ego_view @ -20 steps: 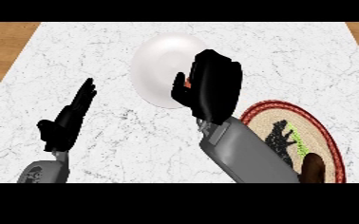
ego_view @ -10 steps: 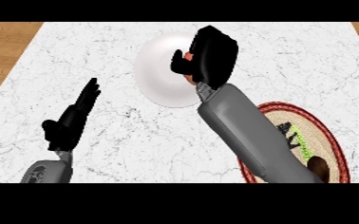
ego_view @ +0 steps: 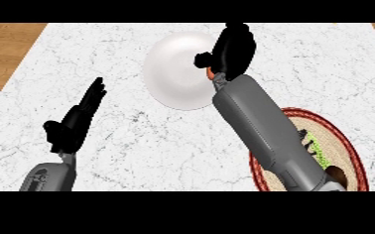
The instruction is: Pick the squash from the placemat and place it in the plate
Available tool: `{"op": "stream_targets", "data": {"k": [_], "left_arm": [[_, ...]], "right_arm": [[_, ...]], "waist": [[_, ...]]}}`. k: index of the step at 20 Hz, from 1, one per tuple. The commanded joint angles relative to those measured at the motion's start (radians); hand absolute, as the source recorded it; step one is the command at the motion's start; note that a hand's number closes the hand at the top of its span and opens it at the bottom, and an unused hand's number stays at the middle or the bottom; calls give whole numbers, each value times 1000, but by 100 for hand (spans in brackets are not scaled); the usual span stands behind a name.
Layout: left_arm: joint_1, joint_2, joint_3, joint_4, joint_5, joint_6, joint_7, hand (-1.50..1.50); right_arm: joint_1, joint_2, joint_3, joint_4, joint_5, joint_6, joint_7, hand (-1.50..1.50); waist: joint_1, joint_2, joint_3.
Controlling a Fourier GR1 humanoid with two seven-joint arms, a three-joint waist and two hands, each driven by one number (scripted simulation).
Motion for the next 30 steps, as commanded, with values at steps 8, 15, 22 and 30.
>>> {"op": "stream_targets", "data": {"k": [8, 15, 22, 30], "left_arm": [[27, 5, 16, -11, 8, 0, 1, 0], [66, 37, 68, 6, 24, -4, -3, 0], [47, 3, 69, 6, 4, 15, -11, 0], [84, -27, 72, -34, -17, 16, -9, 0]], "right_arm": [[55, 10, -51, -60, -67, -557, 67, -150], [410, 10, 109, -334, -50, -675, -20, -150], [696, -106, 260, -540, -198, -693, -237, -150], [838, -159, 299, -577, -313, -725, -398, -150]], "waist": [[-34, -17, 1], [-106, -29, 0], [-98, -23, 0], [-96, -23, 0]]}}
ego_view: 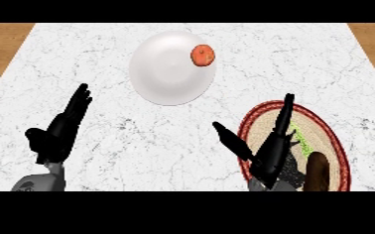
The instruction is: Pick the squash from the placemat and place it in the plate
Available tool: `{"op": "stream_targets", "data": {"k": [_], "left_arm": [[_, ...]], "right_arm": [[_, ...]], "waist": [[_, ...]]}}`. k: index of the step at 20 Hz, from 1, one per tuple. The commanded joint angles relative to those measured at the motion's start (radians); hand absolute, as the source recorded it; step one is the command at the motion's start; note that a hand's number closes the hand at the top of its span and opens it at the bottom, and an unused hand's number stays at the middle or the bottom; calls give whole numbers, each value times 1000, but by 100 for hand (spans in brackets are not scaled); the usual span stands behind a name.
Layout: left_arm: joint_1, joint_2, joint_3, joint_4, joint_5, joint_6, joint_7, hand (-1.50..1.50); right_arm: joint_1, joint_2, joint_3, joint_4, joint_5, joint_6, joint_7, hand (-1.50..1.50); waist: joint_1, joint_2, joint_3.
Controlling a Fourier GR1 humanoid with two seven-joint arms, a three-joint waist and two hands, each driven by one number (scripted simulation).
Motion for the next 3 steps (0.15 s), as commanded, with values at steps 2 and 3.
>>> {"op": "stream_targets", "data": {"k": [2, 3], "left_arm": [[16, -21, 2, 20, -30, 5, -40, 0], [78, 17, 19, -97, 13, -41, 32, 0]], "right_arm": [[71, -76, 48, 9, -150, -117, -148, -150], [52, -4, -9, 14, -75, -51, -133, -150]], "waist": [[2, 1, 0], [4, 0, 0]]}}
